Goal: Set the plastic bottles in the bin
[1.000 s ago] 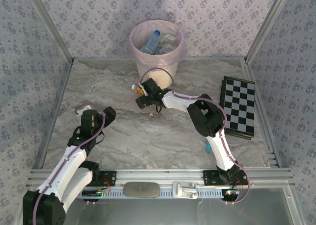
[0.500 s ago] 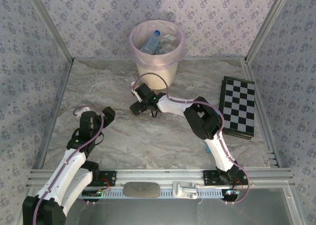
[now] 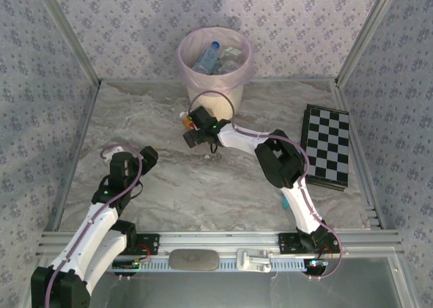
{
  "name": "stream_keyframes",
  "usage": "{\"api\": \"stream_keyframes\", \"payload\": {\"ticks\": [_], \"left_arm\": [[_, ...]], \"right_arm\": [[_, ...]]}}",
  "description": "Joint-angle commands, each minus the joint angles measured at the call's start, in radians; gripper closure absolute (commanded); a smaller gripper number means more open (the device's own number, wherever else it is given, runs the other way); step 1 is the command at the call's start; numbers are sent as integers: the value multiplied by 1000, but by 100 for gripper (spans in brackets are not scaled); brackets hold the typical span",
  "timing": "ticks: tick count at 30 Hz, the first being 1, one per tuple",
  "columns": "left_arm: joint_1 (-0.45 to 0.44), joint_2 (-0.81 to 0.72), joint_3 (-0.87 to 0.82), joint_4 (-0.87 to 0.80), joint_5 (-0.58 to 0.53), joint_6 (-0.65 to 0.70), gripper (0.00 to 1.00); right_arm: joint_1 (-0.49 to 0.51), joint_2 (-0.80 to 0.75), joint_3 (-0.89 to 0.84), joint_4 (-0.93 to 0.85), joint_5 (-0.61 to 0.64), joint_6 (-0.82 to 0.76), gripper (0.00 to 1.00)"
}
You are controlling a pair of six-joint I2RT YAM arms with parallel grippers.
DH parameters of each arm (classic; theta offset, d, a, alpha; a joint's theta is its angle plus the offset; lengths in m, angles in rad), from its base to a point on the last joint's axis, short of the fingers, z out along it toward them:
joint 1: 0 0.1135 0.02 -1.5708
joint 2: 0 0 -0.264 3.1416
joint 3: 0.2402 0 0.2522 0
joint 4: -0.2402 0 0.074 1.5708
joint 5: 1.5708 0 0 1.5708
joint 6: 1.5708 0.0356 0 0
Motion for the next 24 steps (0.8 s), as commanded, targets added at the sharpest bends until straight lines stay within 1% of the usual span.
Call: {"api": "stream_keyframes", "payload": {"ticks": [1,5,9,10,13,16,17,22,24], "left_arm": [[7,2,7,22,21,-7,0],[7,2,7,19,19,-9,0],[7,2,8,23,20,-13,0],[7,2,9,22,19,-13,0],[7,1,10,17,19,-13,0],[7,2,10,14,19,-15,0],[7,2,10,14,21,-15,0],[7,3,10,15,20,-18,0],[7,5,11,15,20,-19,0]], "right_arm": [[-3,53,48,-18,13,-12,0],[-4,96,95,1,-34,-31,0],[-5,144,159,-25,-41,-33,0],[-7,151,173,-34,-52,-31,2],[-7,154,175,-27,-78,-31,12],[-7,151,172,-28,-86,-31,28],[-7,148,170,-26,-89,-32,32],[1,104,136,-17,-121,-42,49],[5,72,113,-17,-138,-46,52]]}}
